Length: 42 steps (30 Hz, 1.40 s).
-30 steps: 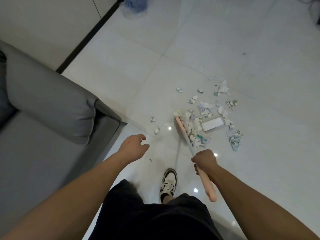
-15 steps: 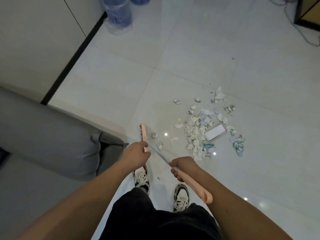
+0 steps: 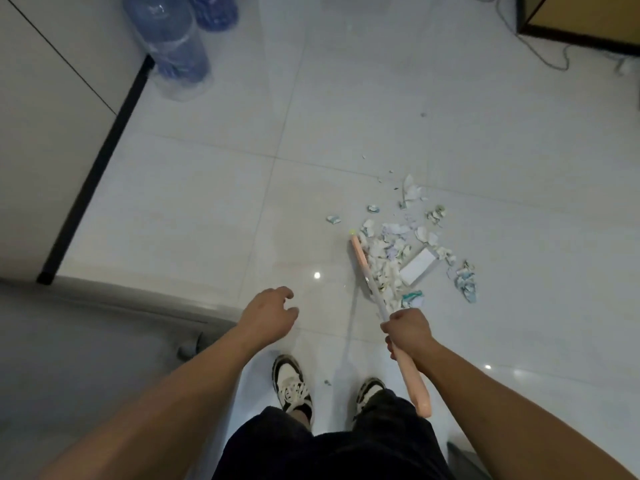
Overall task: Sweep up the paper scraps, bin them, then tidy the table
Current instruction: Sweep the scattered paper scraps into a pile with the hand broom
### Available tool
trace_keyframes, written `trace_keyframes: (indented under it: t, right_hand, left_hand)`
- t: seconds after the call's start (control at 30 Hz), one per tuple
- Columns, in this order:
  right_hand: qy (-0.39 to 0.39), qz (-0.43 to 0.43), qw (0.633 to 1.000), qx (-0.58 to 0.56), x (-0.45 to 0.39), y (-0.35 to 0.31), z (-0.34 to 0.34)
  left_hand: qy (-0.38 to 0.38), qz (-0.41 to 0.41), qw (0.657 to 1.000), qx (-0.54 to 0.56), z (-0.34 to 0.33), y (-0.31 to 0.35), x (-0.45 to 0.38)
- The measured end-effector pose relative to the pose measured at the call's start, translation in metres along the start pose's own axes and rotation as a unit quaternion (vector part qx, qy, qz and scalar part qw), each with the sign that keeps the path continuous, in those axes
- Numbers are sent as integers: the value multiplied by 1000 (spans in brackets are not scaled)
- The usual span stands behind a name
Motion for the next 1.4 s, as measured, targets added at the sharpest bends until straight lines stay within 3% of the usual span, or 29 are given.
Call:
trace_keyframes:
  t: [0.23,0.43,0.53,0.7,0.9,1.07,1.27,1.4]
  right_hand:
    - [-106,-15,989,-102,-4,-85,-9]
    - [-183,-79,966,-164,-70,-168,1]
    - [-164,-96,963,-190,-102,-186,44]
    - [-42,-86,979,-179,-113,-195,132]
    - [-52,-88,962,-255,-104,-239,170]
    - [-135,-97,937,-308,-98,-314,159]
    - [-229,-90,886,-393,-127,-431,121]
    - [-201,-136,849,-469,-165,-485,109]
  left_hand:
    - [9,-29,999,-13,18,37,-55]
    - [-4,22,997,-69,38,54,-119]
    - [-33,25,995,-93,47,81,-164]
    - [-47,5,994,-95,70,141,-242]
    - [-36,-57,995,-73,96,209,-317]
    - [-51,-85,992,-78,127,226,-365]
    - [-70,-109,983,-128,192,197,-451]
    - [-110,-126,969,-181,235,179,-537]
Point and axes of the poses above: each hand's wrist, its own x-axis away from the middle knuckle, its own z-axis out of the back of the hand, y = z × x, the point moved 5 cm from there along -x, towards the middle knuckle, and after that the axes turned 14 degrees about -z, right-handed, at the moved point
